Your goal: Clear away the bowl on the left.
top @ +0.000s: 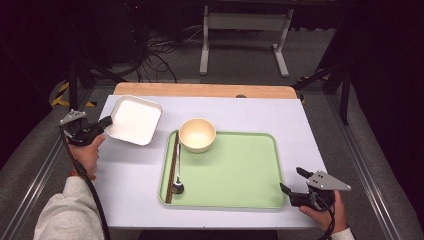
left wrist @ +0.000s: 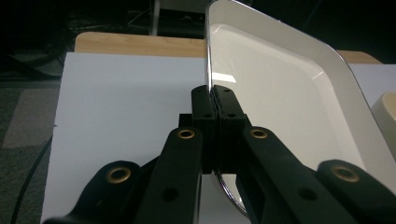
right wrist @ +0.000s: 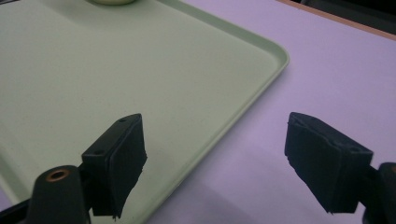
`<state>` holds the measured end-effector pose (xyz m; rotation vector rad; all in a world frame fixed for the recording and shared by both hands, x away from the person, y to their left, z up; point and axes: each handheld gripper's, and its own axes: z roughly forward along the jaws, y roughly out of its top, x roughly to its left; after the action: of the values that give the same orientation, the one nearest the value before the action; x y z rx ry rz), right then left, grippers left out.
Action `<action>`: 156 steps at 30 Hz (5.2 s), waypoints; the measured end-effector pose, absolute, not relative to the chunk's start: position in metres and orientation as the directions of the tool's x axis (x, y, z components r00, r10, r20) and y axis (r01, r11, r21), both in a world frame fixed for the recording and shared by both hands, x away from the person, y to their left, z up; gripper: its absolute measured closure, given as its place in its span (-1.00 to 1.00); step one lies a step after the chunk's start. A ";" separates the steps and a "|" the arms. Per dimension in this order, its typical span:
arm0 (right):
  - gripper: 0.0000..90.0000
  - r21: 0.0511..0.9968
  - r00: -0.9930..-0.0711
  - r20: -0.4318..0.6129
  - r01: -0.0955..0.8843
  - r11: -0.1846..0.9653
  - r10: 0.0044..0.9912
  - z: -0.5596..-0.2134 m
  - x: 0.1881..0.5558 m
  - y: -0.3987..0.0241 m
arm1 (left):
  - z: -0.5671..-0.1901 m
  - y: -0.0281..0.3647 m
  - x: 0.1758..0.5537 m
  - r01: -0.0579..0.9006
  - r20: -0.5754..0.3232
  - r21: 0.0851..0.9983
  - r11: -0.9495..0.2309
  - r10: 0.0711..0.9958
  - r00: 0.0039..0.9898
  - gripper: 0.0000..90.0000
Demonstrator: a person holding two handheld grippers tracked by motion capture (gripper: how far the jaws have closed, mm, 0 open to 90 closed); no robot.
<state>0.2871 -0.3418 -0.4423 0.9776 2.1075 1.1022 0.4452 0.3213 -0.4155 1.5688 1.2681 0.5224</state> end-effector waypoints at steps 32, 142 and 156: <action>-0.55 0.851 -0.578 -0.137 0.347 0.394 0.805 -0.442 0.288 -0.341 | -0.387 0.221 0.414 0.363 -0.161 0.922 -0.130 0.725 0.670 0.98; -0.60 0.840 -0.587 -0.141 0.355 0.410 0.797 -0.443 0.292 -0.339 | -0.450 0.144 0.328 0.287 -0.155 0.698 -0.655 0.253 0.955 0.91; -0.60 0.840 -0.585 -0.146 0.353 0.413 0.798 -0.443 0.290 -0.339 | -0.453 0.141 0.323 0.241 -0.085 0.708 -0.663 0.259 0.962 0.98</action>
<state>0.2905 -0.3386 -0.4428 0.9732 2.1330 1.0827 0.3226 0.1413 -0.4531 2.3212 0.3495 0.0300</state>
